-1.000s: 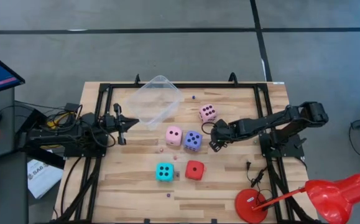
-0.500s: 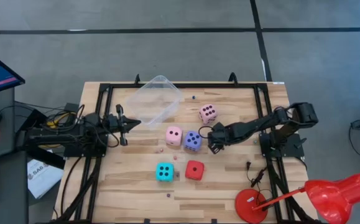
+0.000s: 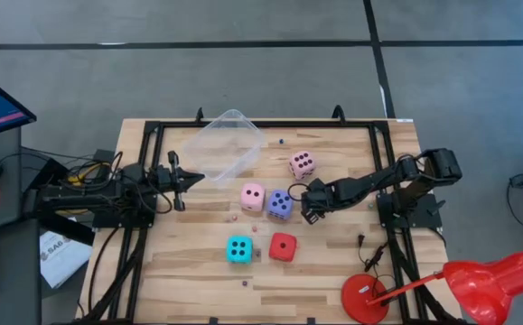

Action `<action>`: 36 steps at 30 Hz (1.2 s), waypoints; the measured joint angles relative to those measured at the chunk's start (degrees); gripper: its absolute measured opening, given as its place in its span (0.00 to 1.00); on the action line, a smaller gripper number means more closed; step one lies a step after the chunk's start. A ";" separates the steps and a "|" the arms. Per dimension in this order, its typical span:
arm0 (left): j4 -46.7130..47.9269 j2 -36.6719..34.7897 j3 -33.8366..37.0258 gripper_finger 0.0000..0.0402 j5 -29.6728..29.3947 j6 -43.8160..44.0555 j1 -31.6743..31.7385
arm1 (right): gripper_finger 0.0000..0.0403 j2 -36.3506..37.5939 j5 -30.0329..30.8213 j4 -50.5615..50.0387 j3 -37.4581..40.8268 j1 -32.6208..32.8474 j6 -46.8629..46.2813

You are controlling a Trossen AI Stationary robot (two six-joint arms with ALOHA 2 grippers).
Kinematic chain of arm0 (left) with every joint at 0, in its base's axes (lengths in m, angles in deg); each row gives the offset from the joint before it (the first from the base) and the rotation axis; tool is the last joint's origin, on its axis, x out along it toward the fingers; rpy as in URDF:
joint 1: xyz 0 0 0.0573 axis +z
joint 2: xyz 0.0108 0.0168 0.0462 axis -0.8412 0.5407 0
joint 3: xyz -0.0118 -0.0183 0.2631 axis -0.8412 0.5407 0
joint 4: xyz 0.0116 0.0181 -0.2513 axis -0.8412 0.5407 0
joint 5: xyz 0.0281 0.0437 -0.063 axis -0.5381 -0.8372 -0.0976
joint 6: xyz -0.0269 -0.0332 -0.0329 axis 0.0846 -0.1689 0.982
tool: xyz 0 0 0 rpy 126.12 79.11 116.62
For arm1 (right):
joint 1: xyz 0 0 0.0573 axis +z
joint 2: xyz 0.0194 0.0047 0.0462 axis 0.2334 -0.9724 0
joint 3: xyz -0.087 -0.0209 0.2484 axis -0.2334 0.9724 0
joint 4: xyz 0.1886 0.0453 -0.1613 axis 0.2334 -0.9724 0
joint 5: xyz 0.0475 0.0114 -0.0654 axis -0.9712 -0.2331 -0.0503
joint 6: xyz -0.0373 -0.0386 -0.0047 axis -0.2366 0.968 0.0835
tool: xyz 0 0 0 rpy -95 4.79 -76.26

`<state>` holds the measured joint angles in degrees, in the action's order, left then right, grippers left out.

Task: Pick & Place Dice
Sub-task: Put the small black dice into the transparent container

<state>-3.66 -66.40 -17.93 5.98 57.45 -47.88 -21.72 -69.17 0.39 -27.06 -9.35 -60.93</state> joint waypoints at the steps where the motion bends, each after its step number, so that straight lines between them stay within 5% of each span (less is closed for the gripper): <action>1: 0.02 0.00 0.00 0.01 0.01 0.00 0.00 | 0.18 0.04 0.04 -0.09 0.01 0.00 0.02; 16: 0.04 0.00 0.04 0.01 0.00 0.00 0.00 | 0.15 0.08 -3.14 -1.34 -2.59 -0.20 1.09; 30: 0.07 0.00 0.07 0.01 0.00 0.02 0.00 | 0.15 0.11 -3.70 -7.34 -20.52 -0.46 14.44; 36: 0.09 0.00 0.07 0.01 0.00 0.17 0.00 | 0.15 0.16 2.13 -4.36 -26.53 -2.79 24.13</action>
<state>-3.57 -66.40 -17.87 5.98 57.62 -47.88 -21.57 -67.05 -3.97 -53.60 -12.14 -36.80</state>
